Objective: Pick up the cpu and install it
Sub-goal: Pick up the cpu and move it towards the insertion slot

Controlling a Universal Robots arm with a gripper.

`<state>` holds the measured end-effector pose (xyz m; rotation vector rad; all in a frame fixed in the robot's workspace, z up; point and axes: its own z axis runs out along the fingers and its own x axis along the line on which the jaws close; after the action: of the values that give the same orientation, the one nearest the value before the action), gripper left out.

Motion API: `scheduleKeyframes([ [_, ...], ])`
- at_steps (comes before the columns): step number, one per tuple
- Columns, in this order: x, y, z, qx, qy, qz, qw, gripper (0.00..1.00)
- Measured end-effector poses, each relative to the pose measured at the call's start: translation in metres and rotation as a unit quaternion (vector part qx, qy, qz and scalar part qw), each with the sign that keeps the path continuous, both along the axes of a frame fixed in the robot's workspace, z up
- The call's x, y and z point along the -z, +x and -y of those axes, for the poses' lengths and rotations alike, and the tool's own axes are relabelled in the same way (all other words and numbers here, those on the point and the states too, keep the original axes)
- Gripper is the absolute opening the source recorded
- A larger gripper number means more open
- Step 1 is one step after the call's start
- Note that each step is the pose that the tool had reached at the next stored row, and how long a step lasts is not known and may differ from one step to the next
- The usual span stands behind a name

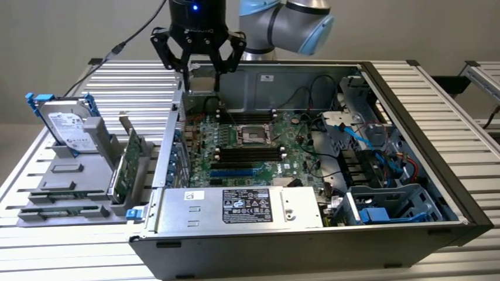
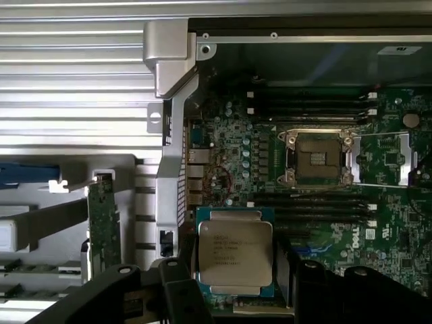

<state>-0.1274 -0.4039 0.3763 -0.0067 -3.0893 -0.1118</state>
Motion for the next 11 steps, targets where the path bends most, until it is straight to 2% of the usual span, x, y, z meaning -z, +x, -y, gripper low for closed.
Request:
scheduleKeyframes([
  [6, 0.0000, 0.025, -0.0067, 0.000, 0.0000, 0.0000, 1.0000, 0.55],
  [8, 0.0001, 0.032, -0.0111, 0.000, 0.0000, 0.0000, 1.0000, 0.55],
  [11, 0.0011, 0.040, -0.0202, 0.000, 0.0000, 0.0000, 1.0000, 0.55],
])
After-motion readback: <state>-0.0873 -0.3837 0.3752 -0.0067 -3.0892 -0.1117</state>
